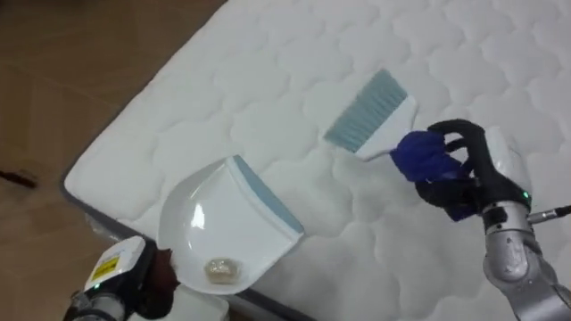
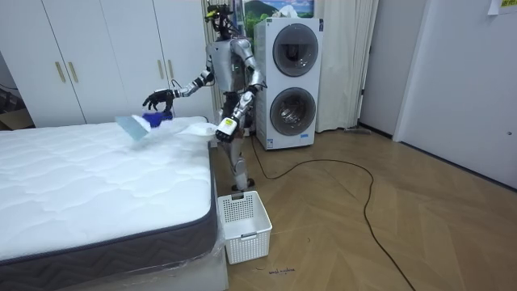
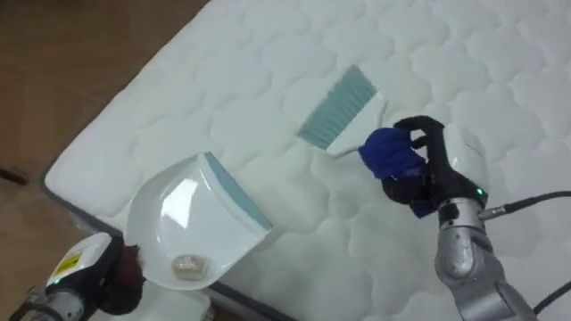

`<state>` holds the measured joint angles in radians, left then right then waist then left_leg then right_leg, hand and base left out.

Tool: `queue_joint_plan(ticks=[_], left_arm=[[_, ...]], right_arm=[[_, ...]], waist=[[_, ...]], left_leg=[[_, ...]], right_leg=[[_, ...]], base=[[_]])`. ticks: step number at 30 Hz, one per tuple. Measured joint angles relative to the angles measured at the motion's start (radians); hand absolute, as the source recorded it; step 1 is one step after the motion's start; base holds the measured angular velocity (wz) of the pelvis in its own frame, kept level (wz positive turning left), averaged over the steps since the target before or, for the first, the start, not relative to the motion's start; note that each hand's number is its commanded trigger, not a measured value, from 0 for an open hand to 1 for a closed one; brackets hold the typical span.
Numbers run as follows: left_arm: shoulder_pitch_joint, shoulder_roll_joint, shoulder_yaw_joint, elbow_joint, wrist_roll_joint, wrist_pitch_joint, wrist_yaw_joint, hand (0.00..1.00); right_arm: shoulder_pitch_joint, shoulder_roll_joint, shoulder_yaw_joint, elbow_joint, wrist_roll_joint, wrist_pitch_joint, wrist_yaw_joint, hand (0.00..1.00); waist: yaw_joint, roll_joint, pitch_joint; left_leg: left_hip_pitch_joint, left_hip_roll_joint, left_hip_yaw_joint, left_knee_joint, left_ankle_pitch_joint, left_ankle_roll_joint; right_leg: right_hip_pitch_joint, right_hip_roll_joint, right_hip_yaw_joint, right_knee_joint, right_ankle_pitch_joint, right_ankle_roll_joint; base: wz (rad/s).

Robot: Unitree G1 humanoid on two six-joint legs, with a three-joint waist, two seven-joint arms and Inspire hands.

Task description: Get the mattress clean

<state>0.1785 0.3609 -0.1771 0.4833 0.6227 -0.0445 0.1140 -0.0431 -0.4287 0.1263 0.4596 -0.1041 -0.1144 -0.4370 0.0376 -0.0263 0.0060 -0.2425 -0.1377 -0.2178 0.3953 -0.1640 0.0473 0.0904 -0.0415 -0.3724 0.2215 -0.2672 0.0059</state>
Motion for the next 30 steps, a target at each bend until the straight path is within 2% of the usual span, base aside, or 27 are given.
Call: queue_joint_plan(ticks=[1, 3, 4, 6, 7, 8, 9, 10, 11, 12, 13, 14, 15, 16, 17, 18, 19, 20, 21, 22, 23, 24, 25, 27, 28, 30], left_arm=[[0.000, -0.014, 0.006, 0.000, 0.000, 0.001, 0.000, 1.00], [0.001, -0.029, 0.013, -0.012, 0.001, 0.001, 0.000, 1.00], [0.004, -0.032, 0.021, -0.026, 0.000, 0.001, 0.000, 1.00], [0.016, -0.038, 0.041, -0.046, -0.001, 0.000, 0.000, 1.00], [0.016, -0.040, 0.050, -0.057, 0.000, 0.000, 0.000, 1.00], [0.016, -0.044, 0.057, -0.061, 0.000, -0.001, 0.001, 1.00], [0.015, -0.050, 0.066, -0.064, -0.001, -0.001, 0.009, 1.00], [0.011, -0.062, 0.082, -0.064, 0.000, -0.002, 0.012, 1.00], [0.008, -0.068, 0.087, -0.064, -0.002, -0.002, 0.012, 1.00], [0.003, -0.073, 0.091, -0.064, -0.007, -0.007, 0.012, 1.00], [0.005, -0.071, 0.093, -0.063, -0.021, -0.012, 0.012, 1.00], [0.014, -0.071, 0.097, -0.061, -0.029, -0.011, 0.012, 1.00], [0.028, -0.069, 0.107, -0.052, -0.048, -0.011, 0.012, 1.00], [0.027, -0.070, 0.108, -0.041, -0.057, -0.009, 0.012, 1.00], [0.023, -0.072, 0.107, -0.037, -0.064, -0.009, 0.012, 1.00], [0.008, -0.076, 0.101, -0.023, -0.069, -0.008, 0.014, 1.00], [-0.003, -0.078, 0.092, -0.013, -0.069, -0.006, 0.016, 1.00], [-0.003, -0.078, 0.088, -0.012, -0.069, -0.004, 0.018, 1.00], [0.002, -0.079, 0.078, -0.012, -0.070, 0.000, 0.034, 1.00], [0.004, -0.079, 0.077, -0.012, -0.071, 0.001, 0.043, 1.00], [0.005, -0.079, 0.077, -0.012, -0.073, 0.001, 0.052, 1.00], [0.006, -0.080, 0.077, -0.013, -0.074, 0.001, 0.062, 1.00], [0.006, -0.080, 0.079, -0.014, -0.074, 0.001, 0.072, 1.00], [0.005, -0.080, 0.084, -0.022, -0.074, 0.000, 0.072, 1.00], [-0.001, -0.083, 0.088, -0.023, -0.074, 0.000, 0.072, 1.00], [-0.013, -0.084, 0.092, -0.023, -0.073, -0.004, 0.072, 1.00]], right_arm=[[0.010, 0.004, -0.011, 0.000, 0.062, 0.007, 0.001, 0.00], [0.025, 0.020, -0.034, 0.000, 0.163, 0.006, 0.005, 0.00], [0.033, 0.036, -0.044, -0.001, 0.233, 0.004, 0.005, 0.00], [0.038, 0.047, -0.045, -0.001, 0.311, 0.004, 0.017, 0.00], [0.048, 0.046, -0.048, -0.001, 0.337, 0.003, 0.019, 0.00], [0.055, 0.046, -0.052, -0.001, 0.344, 0.003, 0.020, 0.00], [0.065, 0.045, -0.052, 0.000, 0.369, -0.002, 0.019, 0.00], [0.069, 0.047, -0.052, 0.005, 0.387, -0.008, 0.016, 0.00], [0.071, 0.048, -0.052, 0.008, 0.394, -0.014, 0.011, 0.00], [0.071, 0.054, -0.052, 0.021, 0.412, -0.020, 0.010, 0.00], [0.071, 0.074, -0.052, 0.045, 0.421, -0.019, 0.014, 0.00], [0.071, 0.088, -0.052, 0.049, 0.424, -0.019, 0.019, 0.00], [0.071, 0.113, -0.052, 0.046, 0.427, -0.019, 0.037, 0.00], [0.069, 0.122, -0.051, 0.041, 0.428, -0.019, 0.052, 0.00], [0.065, 0.122, -0.051, 0.040, 0.434, -0.019, 0.058, 0.00], [0.070, 0.122, -0.052, 0.043, 0.462, -0.014, 0.064, 0.00], [0.076, 0.121, -0.058, 0.049, 0.477, -0.012, 0.071, 0.00], [0.076, 0.121, -0.064, 0.049, 0.488, -0.012, 0.072, 0.00], [0.075, 0.120, -0.072, 0.050, 0.499, -0.015, 0.070, 0.00], [0.075, 0.120, -0.071, 0.051, 0.504, -0.017, 0.069, 0.00], [0.075, 0.120, -0.070, 0.051, 0.505, -0.018, 0.069, 0.00], [0.080, 0.121, -0.069, 0.052, 0.508, -0.018, 0.069, 0.00], [0.081, 0.120, -0.069, 0.051, 0.509, -0.018, 0.068, 0.00], [0.077, 0.118, -0.069, 0.050, 0.508, -0.018, 0.064, 0.00], [0.077, 0.119, -0.065, 0.052, 0.508, -0.017, 0.063, 0.00], [0.077, 0.119, -0.057, 0.064, 0.510, -0.016, 0.074, 0.00]], waist=[[-0.008, 0.001, -0.0006], [-0.005, 0.003, 0.0004], [-0.002, 0.003, 0.0007], [0.009, 0.006, -0.0003], [0.022, 0.009, -0.0018], [0.024, 0.011, -0.0027], [0.026, 0.012, -0.0037], [0.016, 0.015, -0.0040], [0.006, 0.018, -0.0038], [-0.016, 0.021, -0.0008], [-0.019, 0.008, 0.0056], [-0.016, 0.007, 0.0054], [-0.015, 0.003, 0.0065], [-0.013, 0.012, 0.0019], [-0.013, 0.021, 0.0016], [-0.030, 0.012, 0.0039], [-0.046, -0.001, 0.0018], [-0.050, -0.006, 0.0019], [-0.040, -0.006, 0.0037], [-0.024, -0.003, 0.0054], [-0.011, -0.002, 0.0062], [-0.001, 0.010, 0.0035], [0.002, 0.013, -0.0019], [-0.001, 0.021, -0.0033], [0.001, 0.023, -0.0045], [0.006, 0.024, -0.0043]], left_leg=[[-0.012, 0.012, 0.047, 0.014, 0.004, 0.006], [-0.020, 0.038, 0.112, 0.021, 0.010, 0.016], [-0.017, 0.041, 0.117, 0.021, 0.013, 0.018], [-0.012, 0.031, 0.089, 0.016, 0.019, 0.016], [-0.012, 0.017, 0.068, 0.010, 0.029, 0.013], [-0.012, 0.011, 0.065, 0.004, 0.037, 0.012], [-0.013, -0.003, 0.057, -0.020, 0.061, 0.012], [-0.029, 0.008, 0.137, -0.048, 0.091, 0.025], [-0.036, 0.030, 0.225, -0.060, 0.107, 0.044], [-0.050, 0.079, 0.417, -0.070, 0.119, 0.060], [-0.067, 0.131, 0.545, 0.022, 0.072, 0.051], [-0.071, 0.166, 0.578, 0.101, 0.024, 0.036], [-0.060, 0.233, 0.600, 0.217, -0.045, 0.013], [-0.051, 0.281, 0.594, 0.259, -0.091, -0.014], [-0.050, 0.285, 0.578, 0.243, -0.099, -0.022], [-0.037, 0.257, 0.554, 0.190, -0.102, -0.009], [-0.021, 0.220, 0.518, 0.138, -0.091, 0.012], [-0.016, 0.208, 0.509, 0.120, -0.082, 0.023], [-0.002, 0.190, 0.492, 0.088, -0.066, 0.027], [0.009, 0.177, 0.475, 0.071, -0.056, 0.024], [0.011, 0.174, 0.473, 0.067, -0.053, 0.023], [0.013, 0.163, 0.452, 0.057, -0.043, 0.020], [0.016, 0.148, 0.447, 0.028, -0.021, 0.023], [0.012, 0.128, 0.437, -0.004, 0.006, 0.028], [0.012, 0.126, 0.446, -0.018, 0.016, 0.032], [0.017, 0.128, 0.461, -0.031, 0.018, 0.036]], right_leg=[[0.005, 0.003, -0.027, 0.002, 0.000, 0.000], [0.010, 0.010, -0.043, 0.019, -0.001, -0.001], [0.012, 0.014, -0.040, 0.033, -0.003, -0.004], [0.013, 0.016, -0.035, 0.045, -0.011, -0.014], [0.014, 0.016, -0.038, 0.045, -0.016, -0.020], [0.017, 0.015, -0.040, 0.041, -0.016, -0.020], [0.020, 0.011, -0.051, 0.031, -0.016, -0.020], [0.031, 0.005, -0.102, 0.010, -0.017, -0.021], [0.034, -0.005, -0.142, -0.001, -0.019, -0.024], [0.030, -0.008, -0.236, -0.002, -0.026, -0.029], [0.035, -0.019, -0.333, 0.003, -0.044, -0.028], [0.047, -0.018, -0.364, -0.001, -0.047, -0.025], [0.075, -0.018, -0.433, -0.009, -0.055, -0.010], [0.092, -0.011, -0.484, -0.010, -0.058, 0.001], [0.095, -0.008, -0.497, 0.007, -0.057, 0.007], [0.092, -0.017, -0.496, 0.035, -0.059, 0.014], [0.079, -0.025, -0.415, 0.054, -0.064, 0.013], [0.067, -0.027, -0.362, 0.063, -0.064, 0.013], [0.049, -0.030, -0.262, 0.080, -0.065, 0.011], [0.043, -0.029, -0.204, 0.059, -0.063, 0.009], [0.037, -0.028, -0.194, 0.041, -0.062, 0.009], [0.041, -0.030, -0.210, 0.038, -0.051, 0.005], [0.043, -0.039, -0.239, 0.040, -0.050, 0.004], [0.040, -0.055, -0.287, 0.056, -0.049, 0.004], [0.037, -0.065, -0.314, 0.078, -0.050, 0.004], [0.024, -0.085, -0.327, 0.148, -0.051, 0.006]], base=[[0.96], [0.84], [0.71], [0.49], [0.44], [0.54], [0.74], [0.88], [1.14], [0.97], [0.72], [0.18], [0.00], [0.12], [0.48], [0.92], [1.03], [0.88], [0.44], [0.24], [0.23], [0.40], [0.51], [0.57], [0.57], [0.49]])
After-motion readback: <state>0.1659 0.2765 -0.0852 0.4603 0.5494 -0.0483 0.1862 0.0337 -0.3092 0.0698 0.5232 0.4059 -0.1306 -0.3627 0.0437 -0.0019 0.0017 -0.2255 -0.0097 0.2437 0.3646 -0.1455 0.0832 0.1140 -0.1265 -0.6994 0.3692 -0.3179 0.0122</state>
